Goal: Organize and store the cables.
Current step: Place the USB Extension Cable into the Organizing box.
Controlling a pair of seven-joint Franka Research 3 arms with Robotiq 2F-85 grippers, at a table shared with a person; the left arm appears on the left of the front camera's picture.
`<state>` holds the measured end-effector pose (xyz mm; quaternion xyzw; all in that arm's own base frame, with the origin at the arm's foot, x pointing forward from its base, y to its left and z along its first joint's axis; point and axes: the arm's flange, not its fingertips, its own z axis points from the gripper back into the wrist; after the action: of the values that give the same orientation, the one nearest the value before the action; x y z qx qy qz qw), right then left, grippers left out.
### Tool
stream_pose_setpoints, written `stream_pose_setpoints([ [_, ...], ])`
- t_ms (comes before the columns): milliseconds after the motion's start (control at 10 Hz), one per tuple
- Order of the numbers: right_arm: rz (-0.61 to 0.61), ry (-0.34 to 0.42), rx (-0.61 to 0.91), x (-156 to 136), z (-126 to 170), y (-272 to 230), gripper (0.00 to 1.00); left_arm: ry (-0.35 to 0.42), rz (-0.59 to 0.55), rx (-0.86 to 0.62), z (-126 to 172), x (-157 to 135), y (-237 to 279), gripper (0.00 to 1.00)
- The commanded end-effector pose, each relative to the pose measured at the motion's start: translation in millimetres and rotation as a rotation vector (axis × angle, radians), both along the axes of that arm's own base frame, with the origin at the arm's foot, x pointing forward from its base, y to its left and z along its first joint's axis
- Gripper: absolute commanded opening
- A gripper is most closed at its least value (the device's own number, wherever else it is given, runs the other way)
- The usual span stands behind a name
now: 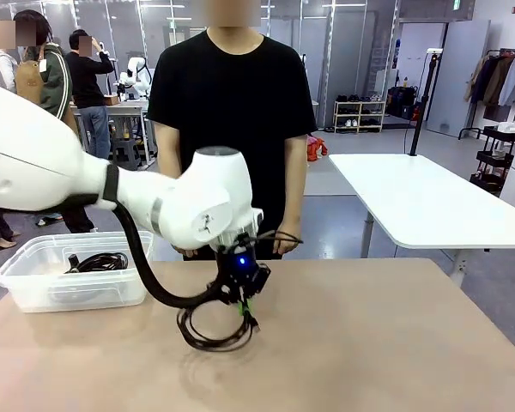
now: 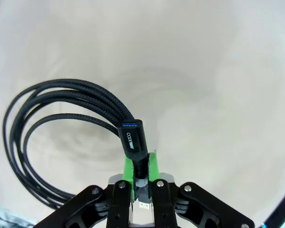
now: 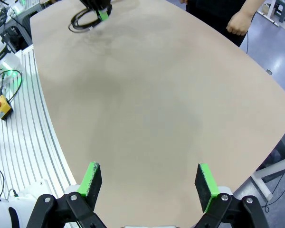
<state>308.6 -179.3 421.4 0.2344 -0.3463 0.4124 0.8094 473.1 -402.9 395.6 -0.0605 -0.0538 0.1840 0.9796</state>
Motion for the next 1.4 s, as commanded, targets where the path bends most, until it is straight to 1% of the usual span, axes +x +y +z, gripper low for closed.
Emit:
stream_pose_setpoints([
  [0,0.005,-0.013,0.007,1,1,-2,1.00,-0.101,-0.092,0.054,48,-21,28,0.00],
  [100,0.005,-0.013,0.007,1,1,-2,1.00,-0.102,-0.136,0.079,62,-22,39,0.00],
  [300,0.005,-0.013,0.007,1,1,-2,1.00,-0.122,-0.263,0.116,80,-19,66,0.00],
  [400,0.005,-0.013,0.007,1,1,-2,1.00,-0.108,-0.309,0.092,86,-12,81,0.00],
  [500,0.005,-0.013,0.007,1,1,-2,1.00,-0.116,-0.367,0.084,88,-5,95,0.00],
  [600,0.005,-0.013,0.007,1,1,-2,1.00,-0.114,-0.390,0.076,87,-1,102,0.00],
  [700,0.005,-0.013,0.007,1,1,-2,1.00,-0.159,-0.462,0.082,82,-11,90,0.00],
  [800,0.005,-0.013,0.007,1,1,-2,1.00,-0.117,-0.346,0.107,89,2,92,0.00],
  [1200,0.005,-0.013,0.007,1,1,-2,1.00,-0.117,-0.346,0.107,89,2,92,0.00],
  [1300,0.005,-0.013,0.007,1,1,-2,1.00,-0.120,-0.366,0.102,86,3,93,0.14],
])
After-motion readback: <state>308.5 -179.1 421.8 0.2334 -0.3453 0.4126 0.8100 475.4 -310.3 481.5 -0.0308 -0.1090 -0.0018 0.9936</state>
